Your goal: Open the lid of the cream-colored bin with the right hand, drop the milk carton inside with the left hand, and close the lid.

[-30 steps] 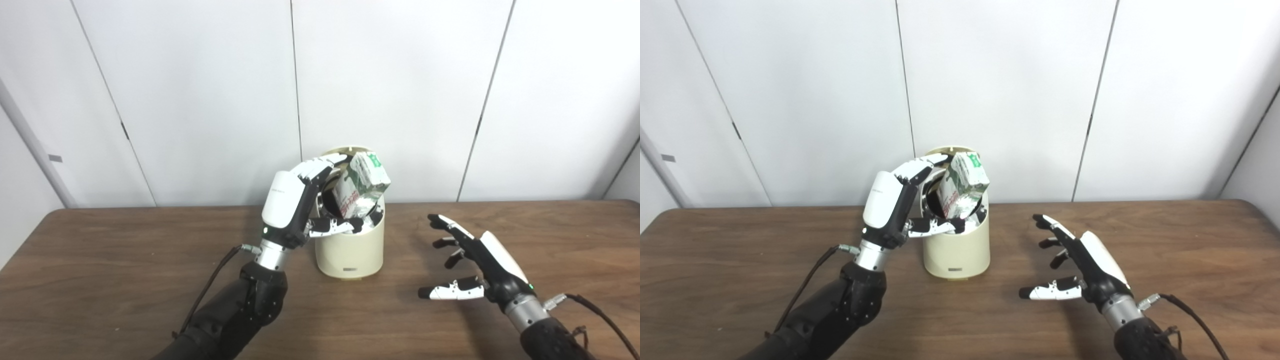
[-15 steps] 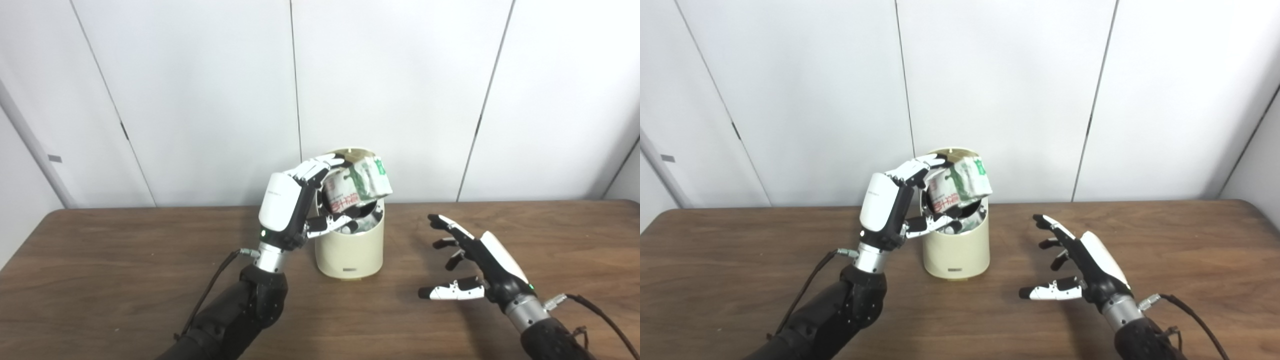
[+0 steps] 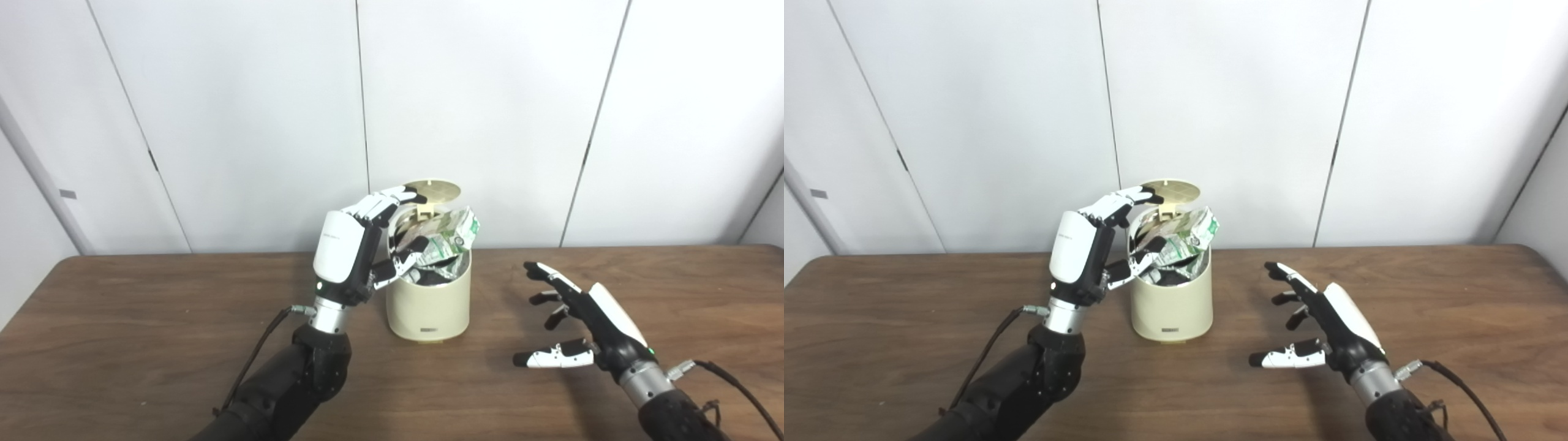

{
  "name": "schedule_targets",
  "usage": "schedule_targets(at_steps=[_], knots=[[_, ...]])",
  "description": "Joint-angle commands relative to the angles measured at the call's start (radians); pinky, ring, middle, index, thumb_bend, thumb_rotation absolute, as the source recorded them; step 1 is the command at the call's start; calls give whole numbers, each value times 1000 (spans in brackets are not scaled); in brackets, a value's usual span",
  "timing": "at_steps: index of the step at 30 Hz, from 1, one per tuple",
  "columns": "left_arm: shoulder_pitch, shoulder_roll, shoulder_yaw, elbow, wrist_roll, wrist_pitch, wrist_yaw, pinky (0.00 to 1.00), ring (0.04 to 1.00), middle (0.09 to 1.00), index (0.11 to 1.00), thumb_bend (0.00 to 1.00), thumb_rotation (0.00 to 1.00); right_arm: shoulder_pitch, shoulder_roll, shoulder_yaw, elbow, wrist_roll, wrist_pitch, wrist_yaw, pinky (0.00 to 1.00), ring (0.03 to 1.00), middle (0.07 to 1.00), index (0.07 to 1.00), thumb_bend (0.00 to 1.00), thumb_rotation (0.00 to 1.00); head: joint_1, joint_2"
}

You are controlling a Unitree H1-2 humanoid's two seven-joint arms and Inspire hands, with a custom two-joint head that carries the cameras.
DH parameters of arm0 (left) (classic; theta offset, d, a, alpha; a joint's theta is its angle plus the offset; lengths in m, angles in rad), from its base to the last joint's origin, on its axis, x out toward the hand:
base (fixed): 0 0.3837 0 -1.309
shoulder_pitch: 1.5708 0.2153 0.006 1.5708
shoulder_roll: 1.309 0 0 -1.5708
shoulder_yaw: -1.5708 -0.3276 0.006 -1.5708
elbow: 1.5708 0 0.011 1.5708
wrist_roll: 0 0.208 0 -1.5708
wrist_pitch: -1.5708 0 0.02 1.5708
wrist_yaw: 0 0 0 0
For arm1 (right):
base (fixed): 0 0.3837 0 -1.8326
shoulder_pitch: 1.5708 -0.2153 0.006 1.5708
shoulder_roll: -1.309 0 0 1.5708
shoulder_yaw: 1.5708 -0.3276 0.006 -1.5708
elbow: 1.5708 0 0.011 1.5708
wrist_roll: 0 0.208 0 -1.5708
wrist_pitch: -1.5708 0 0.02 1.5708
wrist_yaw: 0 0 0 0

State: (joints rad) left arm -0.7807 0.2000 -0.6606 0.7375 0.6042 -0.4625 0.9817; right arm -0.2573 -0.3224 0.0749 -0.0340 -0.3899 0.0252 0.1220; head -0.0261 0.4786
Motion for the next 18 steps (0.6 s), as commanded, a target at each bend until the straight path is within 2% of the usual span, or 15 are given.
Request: schedule_targets(at_steps=[1,15,18], knots=[[-56,6,15,-13,14,-7,23,436,697,767,716,353,0,-26,-17,-9,-23,12,-26,-5,494,741,891,899,760,182,-1,0],[-52,7,16,-17,5,-7,19,439,701,765,714,356,0,-26,-23,-9,-23,14,-27,-3,508,745,890,902,761,195,-2,5],[-49,8,19,-19,8,-7,12,438,704,767,717,355,0,-29,-25,-10,-20,22,-27,2,545,749,892,904,759,193,-1,7]])
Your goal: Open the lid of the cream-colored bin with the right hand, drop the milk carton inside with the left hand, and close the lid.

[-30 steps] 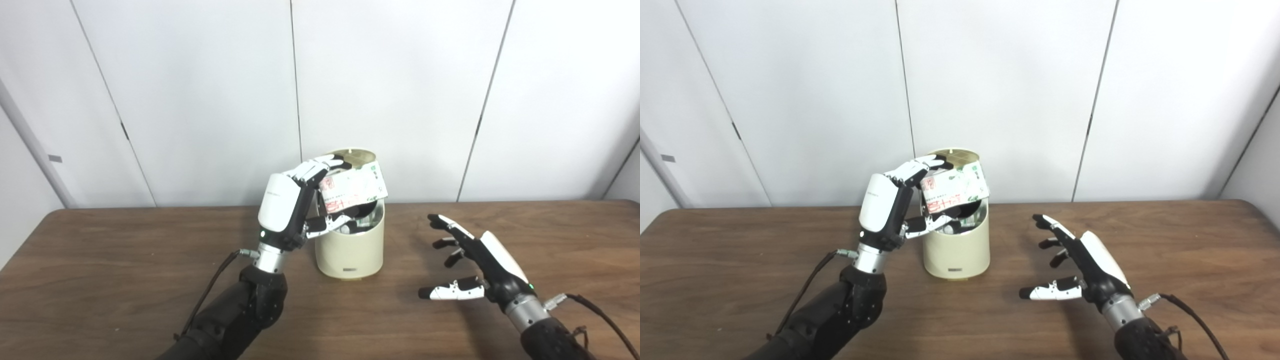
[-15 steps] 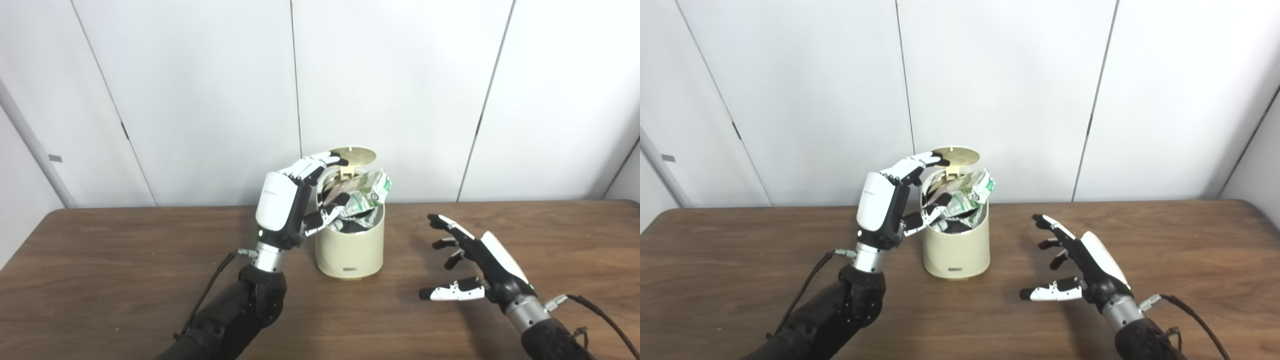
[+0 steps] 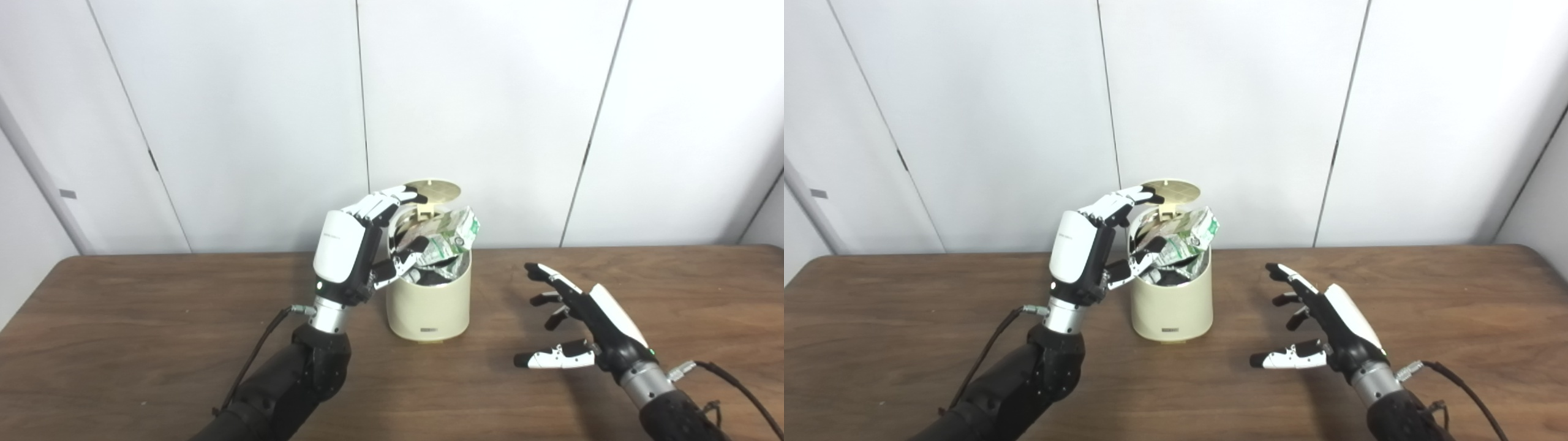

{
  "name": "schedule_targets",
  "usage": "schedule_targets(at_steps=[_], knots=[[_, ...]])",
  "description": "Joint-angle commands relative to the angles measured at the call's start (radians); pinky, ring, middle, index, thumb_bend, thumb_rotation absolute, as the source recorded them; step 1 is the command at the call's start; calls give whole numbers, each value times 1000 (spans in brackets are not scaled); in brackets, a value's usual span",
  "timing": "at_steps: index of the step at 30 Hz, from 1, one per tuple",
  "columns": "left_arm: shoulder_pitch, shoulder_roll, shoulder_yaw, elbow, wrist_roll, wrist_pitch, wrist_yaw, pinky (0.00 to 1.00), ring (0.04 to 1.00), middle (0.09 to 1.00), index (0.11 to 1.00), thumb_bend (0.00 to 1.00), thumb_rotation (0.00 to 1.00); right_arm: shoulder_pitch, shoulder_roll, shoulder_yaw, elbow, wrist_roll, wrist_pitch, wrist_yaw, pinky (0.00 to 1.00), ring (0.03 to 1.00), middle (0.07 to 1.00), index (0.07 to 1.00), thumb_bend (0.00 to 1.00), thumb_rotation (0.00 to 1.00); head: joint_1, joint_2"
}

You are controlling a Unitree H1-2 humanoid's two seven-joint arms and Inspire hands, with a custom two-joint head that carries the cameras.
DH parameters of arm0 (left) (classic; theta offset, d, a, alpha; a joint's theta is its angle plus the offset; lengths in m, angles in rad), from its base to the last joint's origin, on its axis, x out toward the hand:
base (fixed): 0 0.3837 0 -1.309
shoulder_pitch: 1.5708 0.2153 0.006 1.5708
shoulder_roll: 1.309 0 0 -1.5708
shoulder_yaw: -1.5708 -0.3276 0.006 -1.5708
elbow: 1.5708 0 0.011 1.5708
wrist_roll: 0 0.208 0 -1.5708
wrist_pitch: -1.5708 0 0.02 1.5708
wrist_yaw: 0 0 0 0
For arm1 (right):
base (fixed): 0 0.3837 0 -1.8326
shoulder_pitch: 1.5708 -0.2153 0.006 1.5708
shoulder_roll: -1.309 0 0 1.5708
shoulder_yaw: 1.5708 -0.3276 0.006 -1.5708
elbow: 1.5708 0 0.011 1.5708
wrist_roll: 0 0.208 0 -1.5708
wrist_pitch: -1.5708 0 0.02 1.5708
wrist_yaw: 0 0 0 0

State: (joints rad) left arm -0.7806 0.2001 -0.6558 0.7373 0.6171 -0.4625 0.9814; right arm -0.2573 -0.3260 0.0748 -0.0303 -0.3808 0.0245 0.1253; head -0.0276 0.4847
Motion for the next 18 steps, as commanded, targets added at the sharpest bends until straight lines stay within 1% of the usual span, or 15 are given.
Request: schedule_targets(at_steps=[1,2,4,5,6,8,9,11,12,14,18], knots=[[-49,8,15,-18,-4,-7,12,438,703,767,717,356,0,-31,-23,-10,-25,12,-23,0,543,750,892,905,759,193,1,0],[-49,9,15,-16,-3,-7,13,438,702,766,717,356,0,-31,-24,-10,-25,11,-21,1,522,752,893,906,757,199,1,0],[-47,9,25,-16,-3,-7,-5,438,714,773,724,357,0,-33,-26,-9,-22,4,-23,-3,520,752,892,906,758,201,1,1],[-45,9,33,-16,-1,-7,-15,541,735,785,736,452,0,-34,-27,-8,-20,1,-26,-5,524,749,888,904,761,203,2,0],[-43,9,42,-17,4,-7,-25,614,755,795,745,526,0,-35,-28,-8,-18,-3,-30,-7,523,747,887,903,762,206,2,1],[-39,8,57,-19,17,-7,-37,672,784,814,761,612,0,-35,-31,-7,-15,-5,-38,-10,509,741,885,902,761,208,3,2],[-36,8,67,-22,25,-7,-47,680,788,817,763,626,0,-35,-31,-8,-14,-1,-39,-9,507,740,884,902,761,208,5,3],[-30,7,85,-29,38,-6,-62,689,806,834,777,739,0,-35,-32,-9,-15,6,-35,-6,511,740,885,900,759,203,6,3],[-25,6,93,-34,38,-6,-73,688,808,836,779,761,0,-35,-32,-8,-19,4,-27,-4,513,740,885,900,759,202,6,3],[-16,5,109,-49,30,-7,-102,705,823,849,788,837,73,-35,-32,-7,-24,6,-23,-3,510,741,884,899,758,199,5,4],[1,1,131,-81,7,-7,-143,724,834,856,790,875,152,-35,-34,-5,-28,3,-22,-2,502,735,883,898,758,201,9,7]])
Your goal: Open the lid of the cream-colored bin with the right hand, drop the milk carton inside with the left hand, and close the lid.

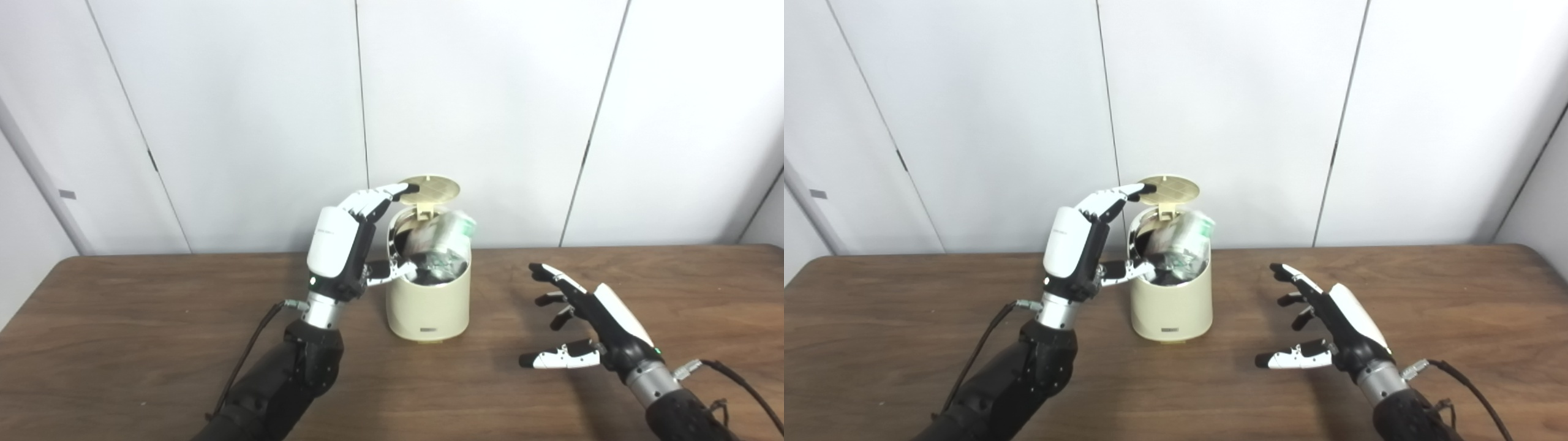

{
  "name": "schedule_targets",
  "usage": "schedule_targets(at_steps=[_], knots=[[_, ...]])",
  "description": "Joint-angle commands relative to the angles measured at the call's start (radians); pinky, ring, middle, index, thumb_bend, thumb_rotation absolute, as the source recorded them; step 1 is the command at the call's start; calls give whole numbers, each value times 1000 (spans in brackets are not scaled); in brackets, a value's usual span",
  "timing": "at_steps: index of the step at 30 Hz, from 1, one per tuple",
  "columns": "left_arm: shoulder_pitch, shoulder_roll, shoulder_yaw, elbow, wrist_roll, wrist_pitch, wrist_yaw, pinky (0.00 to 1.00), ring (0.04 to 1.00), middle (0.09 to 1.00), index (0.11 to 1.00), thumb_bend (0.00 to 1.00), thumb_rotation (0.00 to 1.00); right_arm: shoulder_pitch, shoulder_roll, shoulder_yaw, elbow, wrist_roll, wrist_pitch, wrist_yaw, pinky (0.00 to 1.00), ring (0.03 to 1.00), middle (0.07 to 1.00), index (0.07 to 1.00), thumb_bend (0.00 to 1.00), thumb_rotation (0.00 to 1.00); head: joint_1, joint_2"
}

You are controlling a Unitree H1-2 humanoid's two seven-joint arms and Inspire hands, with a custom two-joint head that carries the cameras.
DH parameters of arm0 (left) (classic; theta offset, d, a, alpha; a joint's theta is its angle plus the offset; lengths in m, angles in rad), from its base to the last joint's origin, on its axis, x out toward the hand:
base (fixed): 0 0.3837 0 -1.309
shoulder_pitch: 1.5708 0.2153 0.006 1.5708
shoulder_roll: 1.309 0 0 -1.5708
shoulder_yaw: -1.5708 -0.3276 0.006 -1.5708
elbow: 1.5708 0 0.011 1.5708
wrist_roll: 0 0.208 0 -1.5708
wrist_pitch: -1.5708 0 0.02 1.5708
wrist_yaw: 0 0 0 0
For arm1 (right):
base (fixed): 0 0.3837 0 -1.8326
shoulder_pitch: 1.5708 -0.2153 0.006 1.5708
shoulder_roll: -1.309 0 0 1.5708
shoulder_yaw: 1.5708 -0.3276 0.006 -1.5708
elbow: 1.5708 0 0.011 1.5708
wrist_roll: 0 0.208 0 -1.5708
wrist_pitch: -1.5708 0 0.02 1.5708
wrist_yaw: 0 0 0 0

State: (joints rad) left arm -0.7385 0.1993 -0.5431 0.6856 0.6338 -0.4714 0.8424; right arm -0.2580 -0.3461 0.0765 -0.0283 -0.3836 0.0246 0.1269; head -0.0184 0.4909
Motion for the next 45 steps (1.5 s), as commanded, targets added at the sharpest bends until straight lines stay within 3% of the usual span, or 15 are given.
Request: schedule_targets(at_steps=[1,11,24,28,33,38,45], knots=[[-38,2,22,-36,-14,2,-11,725,834,856,789,877,178,-35,-14,-7,-32,6,-18,-2,499,734,882,897,759,194,-2,1],[-30,19,5,-58,-55,2,-28,751,836,857,798,884,448,-47,-23,-12,-41,10,-5,22,507,741,891,910,753,222,4,5],[-10,42,4,-93,-101,2,-45,768,842,855,800,797,332,-50,-20,-8,-61,6,8,32,562,730,889,909,761,214,4,7],[20,65,3,-164,-186,2,-104,718,829,846,802,762,247,-54,-22,-9,-69,10,9,37,595,737,897,917,757,194,10,7],[88,92,73,-291,-293,2,-241,638,766,835,844,728,231,-67,-28,-15,-46,3,-19,17,604,737,897,916,770,226,15,8],[149,112,173,-389,-443,2,-406,650,760,831,855,730,193,-81,-22,-19,-43,-6,-23,0,629,747,885,902,775,223,18,7],[232,87,344,-480,-563,17,-580,640,737,813,868,704,215,-117,-10,-20,-50,-1,-13,-4,652,770,876,881,760,222,24,7]])
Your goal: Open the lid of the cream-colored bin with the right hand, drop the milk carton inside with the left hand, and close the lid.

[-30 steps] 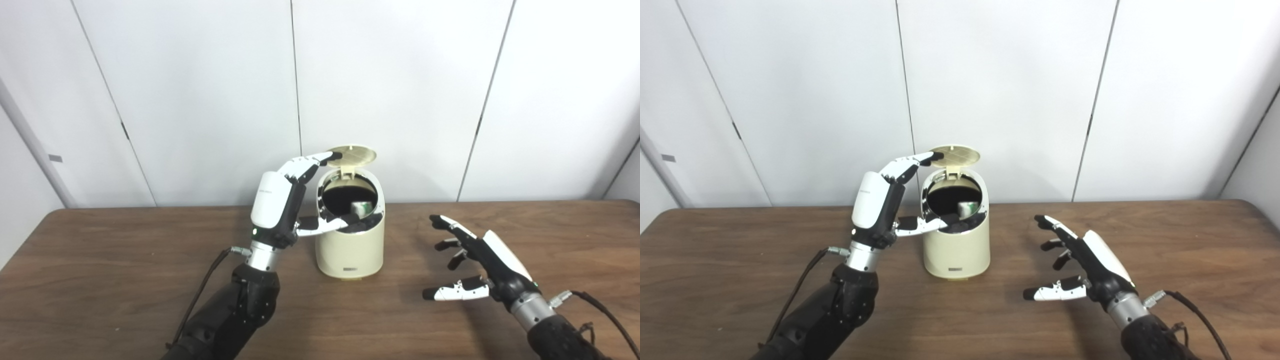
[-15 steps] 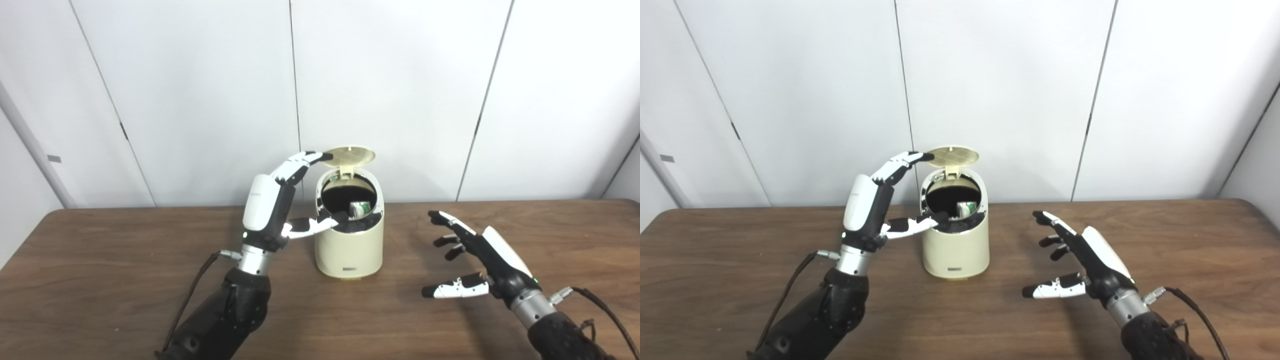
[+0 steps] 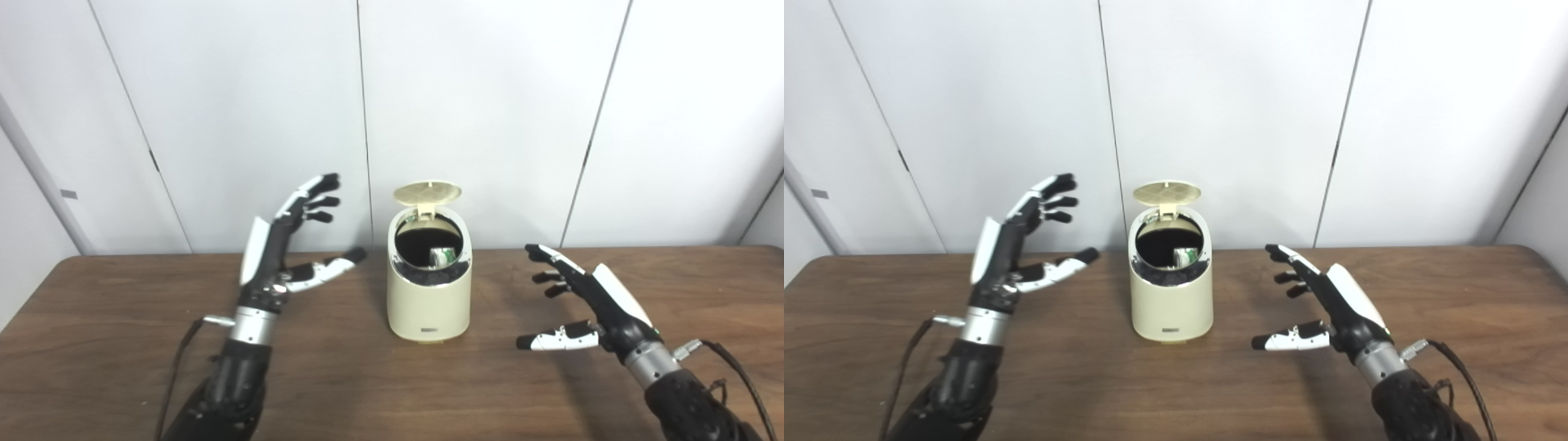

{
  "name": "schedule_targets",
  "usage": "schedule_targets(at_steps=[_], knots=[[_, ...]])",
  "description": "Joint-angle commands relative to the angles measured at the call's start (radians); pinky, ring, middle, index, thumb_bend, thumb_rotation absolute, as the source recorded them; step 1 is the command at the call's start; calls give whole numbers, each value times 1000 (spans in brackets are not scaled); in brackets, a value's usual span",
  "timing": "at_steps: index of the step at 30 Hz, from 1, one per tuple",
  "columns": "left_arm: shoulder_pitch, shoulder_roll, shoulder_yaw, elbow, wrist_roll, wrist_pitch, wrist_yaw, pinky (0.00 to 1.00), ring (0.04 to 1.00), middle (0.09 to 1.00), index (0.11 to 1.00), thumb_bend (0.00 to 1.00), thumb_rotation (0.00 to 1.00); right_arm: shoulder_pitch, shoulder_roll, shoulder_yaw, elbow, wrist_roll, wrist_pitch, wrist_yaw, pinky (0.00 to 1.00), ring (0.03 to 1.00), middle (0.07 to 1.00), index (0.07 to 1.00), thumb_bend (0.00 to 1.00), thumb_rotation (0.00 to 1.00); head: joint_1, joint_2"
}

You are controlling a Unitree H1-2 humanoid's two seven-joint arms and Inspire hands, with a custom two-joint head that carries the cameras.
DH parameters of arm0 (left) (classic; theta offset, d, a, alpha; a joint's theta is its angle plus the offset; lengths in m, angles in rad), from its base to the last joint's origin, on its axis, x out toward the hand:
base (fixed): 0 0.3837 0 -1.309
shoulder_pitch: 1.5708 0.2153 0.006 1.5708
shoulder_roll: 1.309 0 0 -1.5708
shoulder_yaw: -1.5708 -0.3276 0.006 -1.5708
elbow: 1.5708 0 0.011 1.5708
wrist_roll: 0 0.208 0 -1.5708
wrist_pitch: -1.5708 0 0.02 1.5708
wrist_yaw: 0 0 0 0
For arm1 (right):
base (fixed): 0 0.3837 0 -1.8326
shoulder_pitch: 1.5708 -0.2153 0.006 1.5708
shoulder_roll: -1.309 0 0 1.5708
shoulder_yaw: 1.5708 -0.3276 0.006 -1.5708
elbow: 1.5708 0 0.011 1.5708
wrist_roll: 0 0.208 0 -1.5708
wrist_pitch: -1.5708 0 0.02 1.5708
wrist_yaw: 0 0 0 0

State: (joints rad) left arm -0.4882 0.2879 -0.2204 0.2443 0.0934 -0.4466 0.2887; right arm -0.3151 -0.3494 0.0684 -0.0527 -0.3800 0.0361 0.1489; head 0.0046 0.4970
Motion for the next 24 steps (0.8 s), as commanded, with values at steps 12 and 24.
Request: schedule_targets(at_steps=[12,24], knots=[[101,-26,173,-139,-124,117,-223,581,696,787,837,667,293,-135,-1,-1,-18,5,-8,1,644,786,977,888,719,249,8,5],[183,-32,220,-125,-189,149,-361,529,663,746,782,657,215,-247,4,36,-13,0,-35,20,662,804,888,877,652,252,5,4]])
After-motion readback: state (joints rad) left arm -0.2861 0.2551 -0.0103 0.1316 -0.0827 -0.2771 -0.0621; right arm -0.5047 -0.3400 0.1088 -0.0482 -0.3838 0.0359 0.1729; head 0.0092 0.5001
